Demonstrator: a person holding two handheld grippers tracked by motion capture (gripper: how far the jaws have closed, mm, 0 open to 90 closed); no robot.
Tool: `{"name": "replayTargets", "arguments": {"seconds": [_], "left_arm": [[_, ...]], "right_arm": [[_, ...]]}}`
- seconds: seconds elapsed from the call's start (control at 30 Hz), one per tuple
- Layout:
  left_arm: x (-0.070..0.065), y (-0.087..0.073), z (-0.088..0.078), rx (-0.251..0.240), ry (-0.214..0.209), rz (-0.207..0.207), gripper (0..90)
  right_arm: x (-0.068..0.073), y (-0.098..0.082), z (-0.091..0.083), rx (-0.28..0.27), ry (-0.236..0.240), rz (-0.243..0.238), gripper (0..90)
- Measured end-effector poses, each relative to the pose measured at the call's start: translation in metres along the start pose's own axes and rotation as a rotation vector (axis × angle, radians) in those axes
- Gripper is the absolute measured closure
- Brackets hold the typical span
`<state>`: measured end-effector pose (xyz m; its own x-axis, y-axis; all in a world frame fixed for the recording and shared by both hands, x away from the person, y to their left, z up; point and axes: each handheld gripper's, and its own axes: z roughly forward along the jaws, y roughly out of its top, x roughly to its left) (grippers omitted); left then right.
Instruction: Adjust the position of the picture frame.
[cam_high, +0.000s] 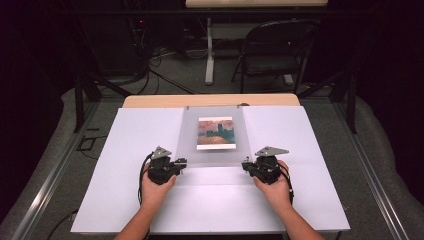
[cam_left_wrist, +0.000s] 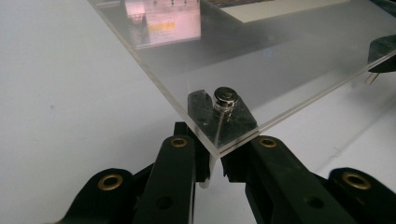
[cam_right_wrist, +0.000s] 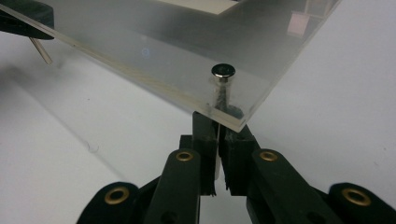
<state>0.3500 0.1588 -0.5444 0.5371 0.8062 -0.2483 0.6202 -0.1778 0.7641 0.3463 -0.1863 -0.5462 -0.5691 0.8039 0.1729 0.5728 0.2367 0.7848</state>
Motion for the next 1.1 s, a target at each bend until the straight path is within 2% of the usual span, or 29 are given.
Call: {"name": "replayTargets", "arguments": {"seconds": [0.47, 0.9, 1.1], "left_arm": [[-0.001, -0.005, 0.007, 0.028, 0.005, 0.019, 83.9], [0.000, -0.007, 0.007, 0.027, -0.002, 0.004, 83.2], [0.000, -0.008, 0.008, 0.008, -0.009, -0.027, 79.6]], "right_arm": [[-0.005, -0.005, 0.006, 0.023, -0.004, 0.001, 85.2], [-0.005, -0.009, 0.008, 0.014, -0.004, 0.013, 85.1], [-0.006, -0.011, 0.008, 0.006, 0.001, 0.029, 82.7]]}}
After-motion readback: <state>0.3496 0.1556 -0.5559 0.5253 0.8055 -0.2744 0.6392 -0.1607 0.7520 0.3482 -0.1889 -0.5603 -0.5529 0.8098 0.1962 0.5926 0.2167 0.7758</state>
